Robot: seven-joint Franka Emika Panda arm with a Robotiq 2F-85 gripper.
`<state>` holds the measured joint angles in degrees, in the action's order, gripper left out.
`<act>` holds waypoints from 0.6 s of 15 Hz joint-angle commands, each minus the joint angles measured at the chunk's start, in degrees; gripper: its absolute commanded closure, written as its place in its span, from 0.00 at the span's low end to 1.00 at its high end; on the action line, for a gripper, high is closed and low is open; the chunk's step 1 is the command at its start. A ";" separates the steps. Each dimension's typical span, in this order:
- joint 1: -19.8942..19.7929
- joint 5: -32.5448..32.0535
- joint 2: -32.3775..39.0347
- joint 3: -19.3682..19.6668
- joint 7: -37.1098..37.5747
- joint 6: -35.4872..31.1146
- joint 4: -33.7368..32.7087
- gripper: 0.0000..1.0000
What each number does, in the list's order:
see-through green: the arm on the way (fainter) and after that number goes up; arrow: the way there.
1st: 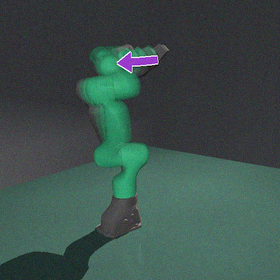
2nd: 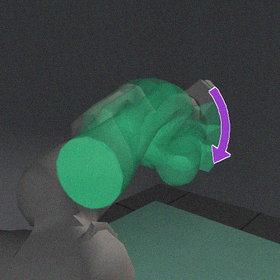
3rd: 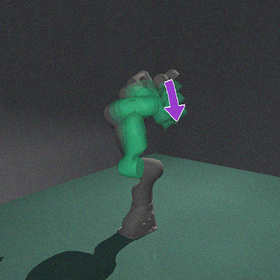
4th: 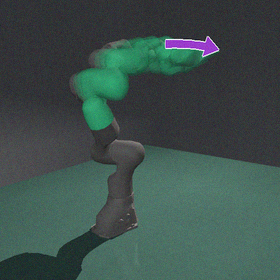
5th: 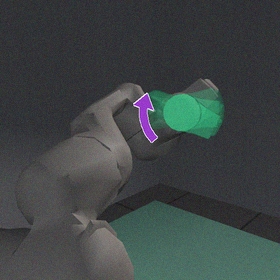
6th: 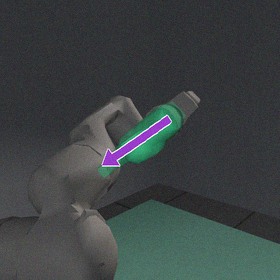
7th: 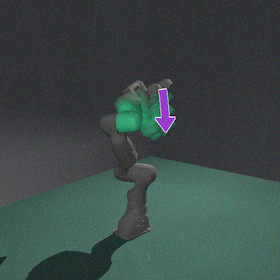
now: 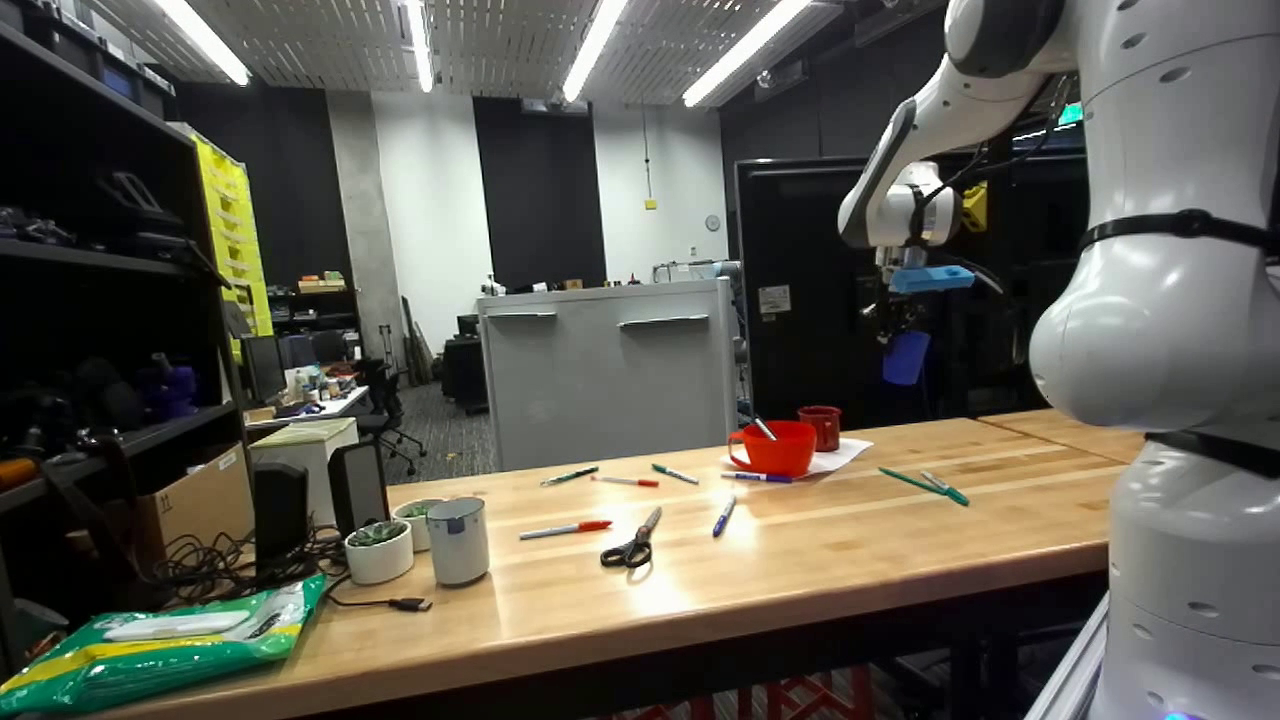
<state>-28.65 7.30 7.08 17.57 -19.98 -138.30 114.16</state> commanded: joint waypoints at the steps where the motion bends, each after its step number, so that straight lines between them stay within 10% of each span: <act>1: 1.19 0.20 0.10 1.22 -0.10 0.20 -0.20 0.95; 9: 3.50 -1.78 -0.16 0.23 1.65 0.20 -0.15 0.99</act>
<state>-27.63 7.19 7.36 17.72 -19.82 -138.34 114.13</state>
